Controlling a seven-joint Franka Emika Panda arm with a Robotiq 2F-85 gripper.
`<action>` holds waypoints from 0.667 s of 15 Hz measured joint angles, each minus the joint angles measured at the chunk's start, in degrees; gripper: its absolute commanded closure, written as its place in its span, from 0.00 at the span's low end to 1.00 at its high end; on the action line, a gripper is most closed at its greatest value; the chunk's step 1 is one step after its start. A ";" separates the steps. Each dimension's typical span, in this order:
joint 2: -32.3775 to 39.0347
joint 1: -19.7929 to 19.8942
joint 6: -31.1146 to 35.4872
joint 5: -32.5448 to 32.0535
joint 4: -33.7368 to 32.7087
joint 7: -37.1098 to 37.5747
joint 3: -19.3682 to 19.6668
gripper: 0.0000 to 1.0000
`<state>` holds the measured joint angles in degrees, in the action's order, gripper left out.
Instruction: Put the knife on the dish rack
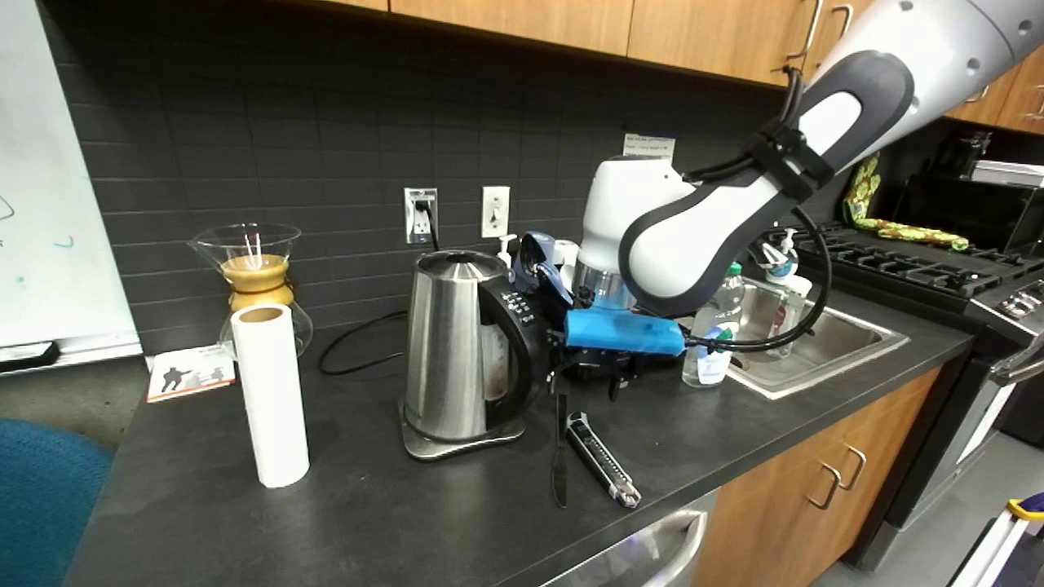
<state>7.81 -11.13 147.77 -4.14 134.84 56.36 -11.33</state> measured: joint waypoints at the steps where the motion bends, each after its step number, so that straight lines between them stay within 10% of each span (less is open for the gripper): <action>1: 0.32 -0.21 0.07 -0.02 -0.15 0.00 0.18 0.00; 10: 3.27 -2.78 0.37 -6.17 -1.66 2.82 2.81 0.00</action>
<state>11.08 -13.91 148.13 -10.32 133.18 59.18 -8.52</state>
